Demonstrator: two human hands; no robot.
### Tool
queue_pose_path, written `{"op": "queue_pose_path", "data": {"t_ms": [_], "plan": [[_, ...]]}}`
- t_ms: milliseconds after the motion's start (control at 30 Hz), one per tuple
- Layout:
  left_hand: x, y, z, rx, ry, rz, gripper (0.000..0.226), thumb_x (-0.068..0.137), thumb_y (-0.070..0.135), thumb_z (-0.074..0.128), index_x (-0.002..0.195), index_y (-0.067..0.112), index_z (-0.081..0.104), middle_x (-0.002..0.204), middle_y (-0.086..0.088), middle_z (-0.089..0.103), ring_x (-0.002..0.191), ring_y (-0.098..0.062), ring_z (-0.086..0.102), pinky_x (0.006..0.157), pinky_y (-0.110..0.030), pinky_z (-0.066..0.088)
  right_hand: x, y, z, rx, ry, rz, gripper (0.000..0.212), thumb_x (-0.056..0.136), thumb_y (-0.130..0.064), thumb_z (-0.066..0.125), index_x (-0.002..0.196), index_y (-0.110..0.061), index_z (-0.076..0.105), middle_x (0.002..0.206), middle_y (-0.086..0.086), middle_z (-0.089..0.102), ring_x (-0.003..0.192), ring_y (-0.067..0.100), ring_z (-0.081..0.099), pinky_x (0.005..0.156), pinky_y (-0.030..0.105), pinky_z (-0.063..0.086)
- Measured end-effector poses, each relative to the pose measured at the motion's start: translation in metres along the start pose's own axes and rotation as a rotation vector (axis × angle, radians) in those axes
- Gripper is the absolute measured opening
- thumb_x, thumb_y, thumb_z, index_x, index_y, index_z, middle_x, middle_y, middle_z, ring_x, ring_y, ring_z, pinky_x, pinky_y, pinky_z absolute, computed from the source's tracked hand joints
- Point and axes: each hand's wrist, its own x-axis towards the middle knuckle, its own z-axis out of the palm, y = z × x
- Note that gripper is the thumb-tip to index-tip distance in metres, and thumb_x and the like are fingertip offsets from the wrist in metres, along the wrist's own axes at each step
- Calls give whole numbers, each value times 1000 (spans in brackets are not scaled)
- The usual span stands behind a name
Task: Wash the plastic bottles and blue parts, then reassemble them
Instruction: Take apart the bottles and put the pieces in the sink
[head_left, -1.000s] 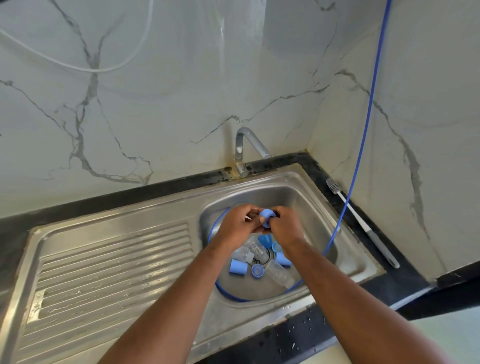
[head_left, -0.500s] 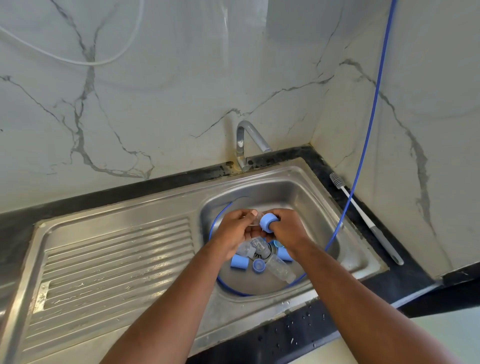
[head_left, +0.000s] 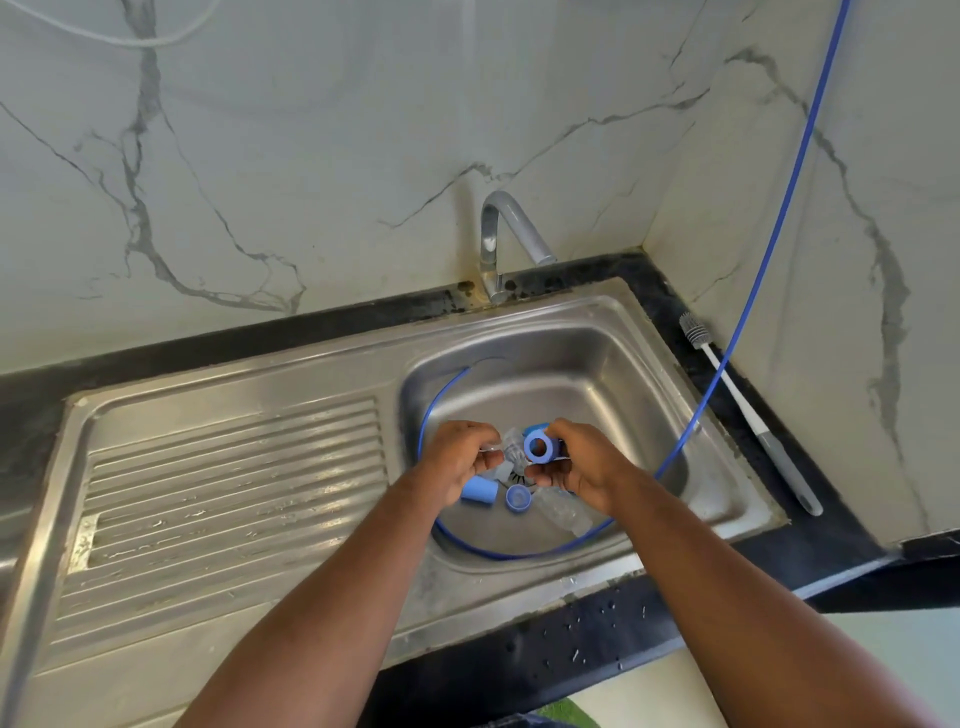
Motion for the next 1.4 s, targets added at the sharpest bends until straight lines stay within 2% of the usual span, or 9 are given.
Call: {"op": "queue_pose_path", "data": {"t_ms": [200,367,533,733,900,1033,1133,1300,1400], "plan": [[16,-14,-4,177,39,39,9,78,-6,60,81,2,58,78,-15,39,79,-28,43,78,-38,47,48,35,-4,-760,50,-63,16,90,-6,59,97,2,72,77,9,56,71,23,54,57,30,46],[23,-22,-14,172,53,-25,14,95,11,69,94,3,57,83,-19,57,72,-28,55,54,-27,54,82,68,4,-1212,-56,-72,17,92,-22,62,83,-12,72,100,12,73,92,27,65,74,29,45],[25,-20,-18,276,48,-47,18,100,21,61,96,3,60,89,-18,63,72,-26,55,61,-34,46,106,91,18,-1440,-119,-129,41,100,-42,54,110,-6,71,111,12,71,104,29,66,75,30,41],[29,-16,-19,389,41,-73,22,100,23,57,101,2,61,100,-16,73,73,-24,66,62,-31,54,114,107,22,-1406,-98,-115,38,96,-45,58,106,-9,69,99,8,67,100,27,66,75,28,41],[32,-19,-19,430,71,-93,20,100,28,57,94,9,56,102,-16,74,69,-25,67,62,-35,56,110,96,14,-1403,-77,-113,23,91,-21,58,107,-16,73,107,5,72,99,26,68,84,34,55],[32,-20,-14,528,99,-134,17,100,24,53,91,10,55,103,-16,72,64,-26,65,54,-29,52,104,69,3,-870,-48,-46,15,94,-15,56,88,-11,69,80,10,70,60,17,67,50,26,52],[32,-23,-9,653,99,-141,18,100,25,51,99,8,57,103,-16,72,65,-26,68,51,-28,55,89,47,5,-482,-153,34,21,102,-18,47,102,-9,67,82,12,71,53,17,62,42,20,40],[31,-33,-3,719,84,-166,29,101,28,50,112,3,60,98,-17,72,68,-29,74,58,-36,63,77,48,5,-580,-232,-81,11,95,-9,64,104,-10,69,79,5,75,66,17,67,50,23,47],[29,-33,0,775,60,-189,21,99,26,56,99,5,58,91,-16,70,70,-33,75,66,-43,64,81,56,7,-596,-212,-75,7,91,-1,67,96,-5,68,70,5,71,61,21,63,54,27,47]]}}
